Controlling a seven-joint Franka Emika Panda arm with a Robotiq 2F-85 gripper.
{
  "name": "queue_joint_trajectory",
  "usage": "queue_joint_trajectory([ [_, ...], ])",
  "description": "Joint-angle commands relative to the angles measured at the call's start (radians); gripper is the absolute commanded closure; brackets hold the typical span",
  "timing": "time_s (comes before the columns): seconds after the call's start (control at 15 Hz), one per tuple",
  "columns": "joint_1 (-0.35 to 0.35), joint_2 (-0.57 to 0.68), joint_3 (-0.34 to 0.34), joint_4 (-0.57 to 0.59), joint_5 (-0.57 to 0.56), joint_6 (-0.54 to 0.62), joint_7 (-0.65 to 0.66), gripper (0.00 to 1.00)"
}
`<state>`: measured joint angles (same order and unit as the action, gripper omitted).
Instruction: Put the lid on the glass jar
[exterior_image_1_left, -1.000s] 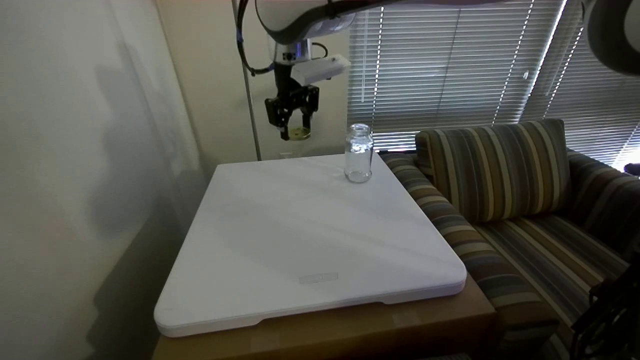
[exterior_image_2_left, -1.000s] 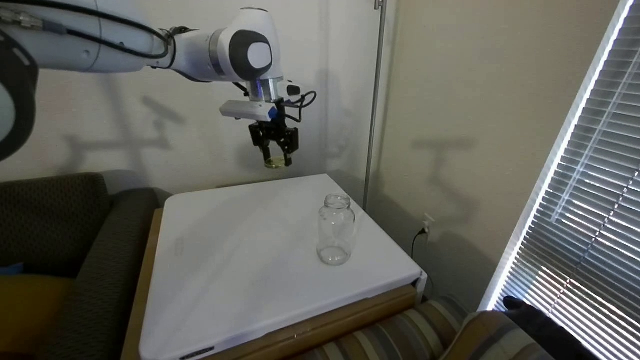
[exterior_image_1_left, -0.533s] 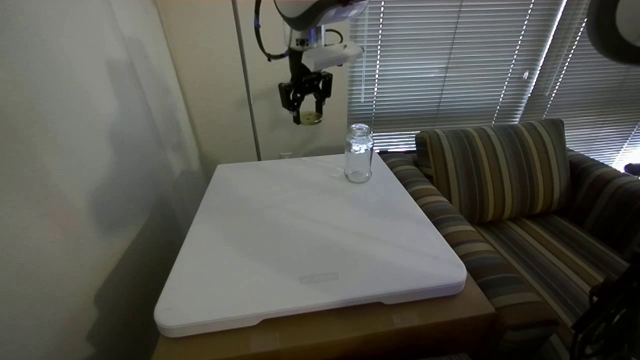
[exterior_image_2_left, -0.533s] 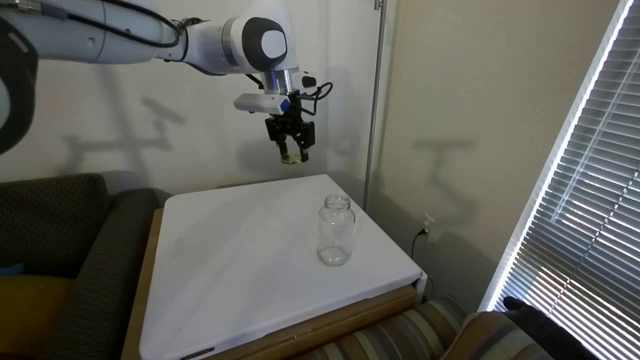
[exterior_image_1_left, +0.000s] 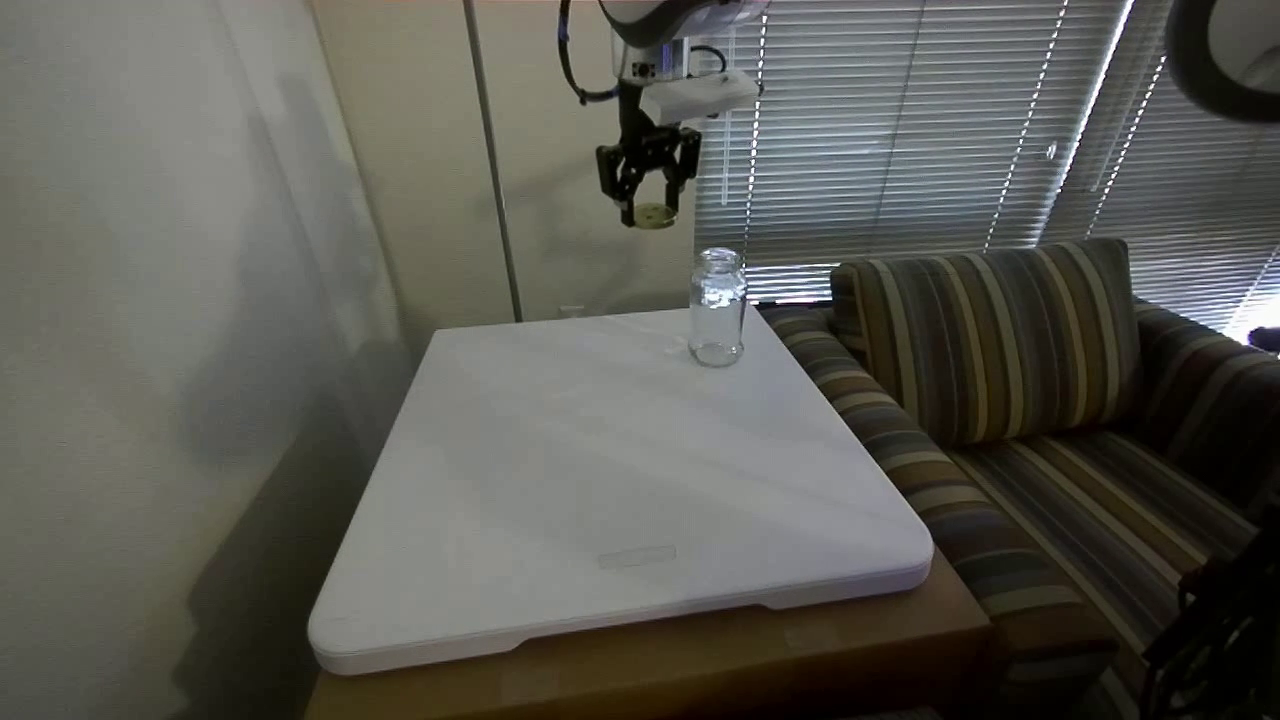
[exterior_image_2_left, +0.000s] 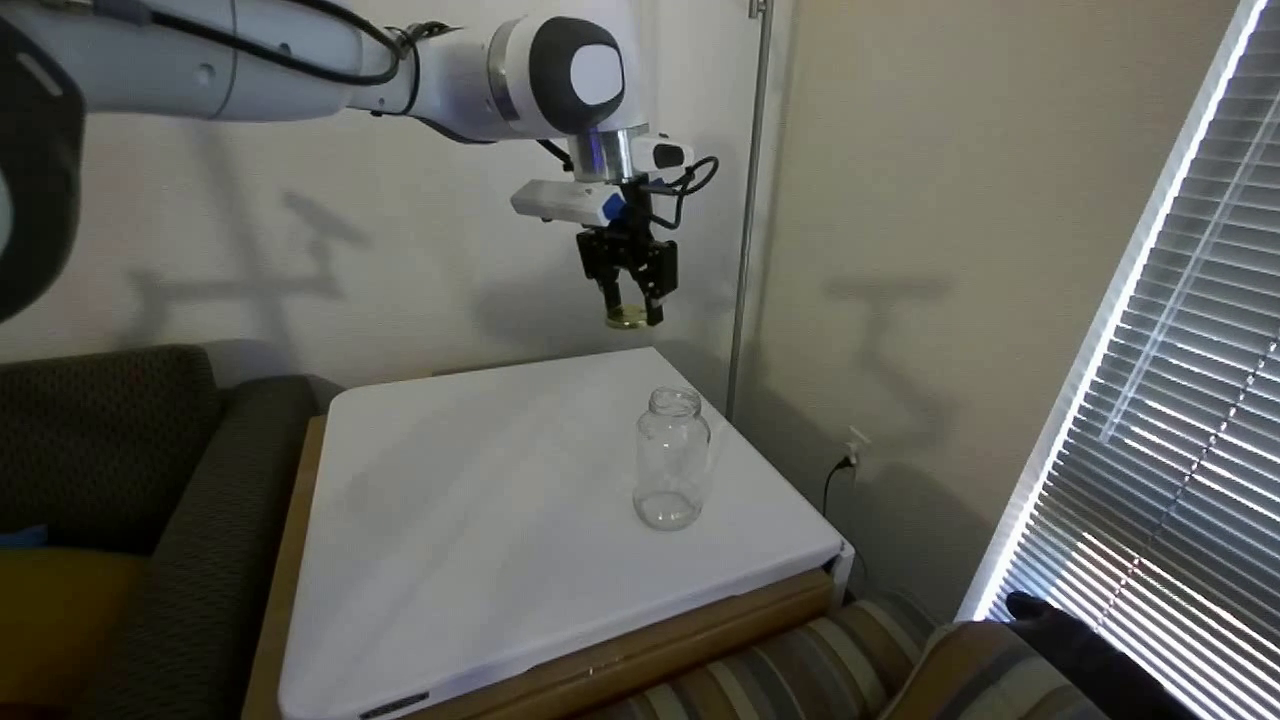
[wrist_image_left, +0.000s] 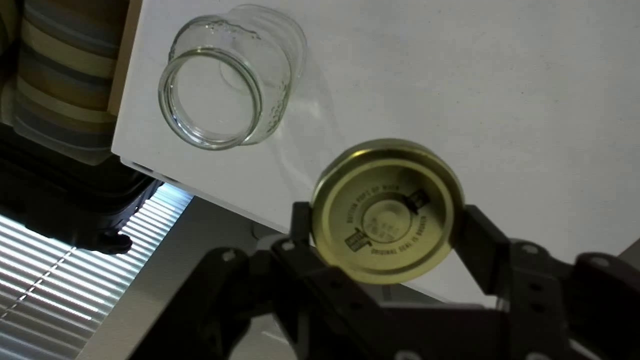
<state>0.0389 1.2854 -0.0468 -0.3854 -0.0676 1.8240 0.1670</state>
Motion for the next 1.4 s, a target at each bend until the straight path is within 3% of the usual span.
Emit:
queue_joint_trajectory([
  [0.0, 0.001, 0.000, 0.000, 0.000, 0.000, -0.001, 0.002, 0.28],
  [0.07, 0.003, 0.000, 0.000, 0.000, 0.000, -0.001, 0.004, 0.28],
  [0.13, 0.004, 0.000, 0.000, 0.001, 0.000, -0.002, 0.005, 0.53],
  [0.53, 0.010, 0.023, -0.022, 0.005, -0.011, 0.021, 0.135, 0.53],
  [1.33, -0.077, 0.014, -0.050, -0.005, 0.000, 0.013, 0.349, 0.53],
])
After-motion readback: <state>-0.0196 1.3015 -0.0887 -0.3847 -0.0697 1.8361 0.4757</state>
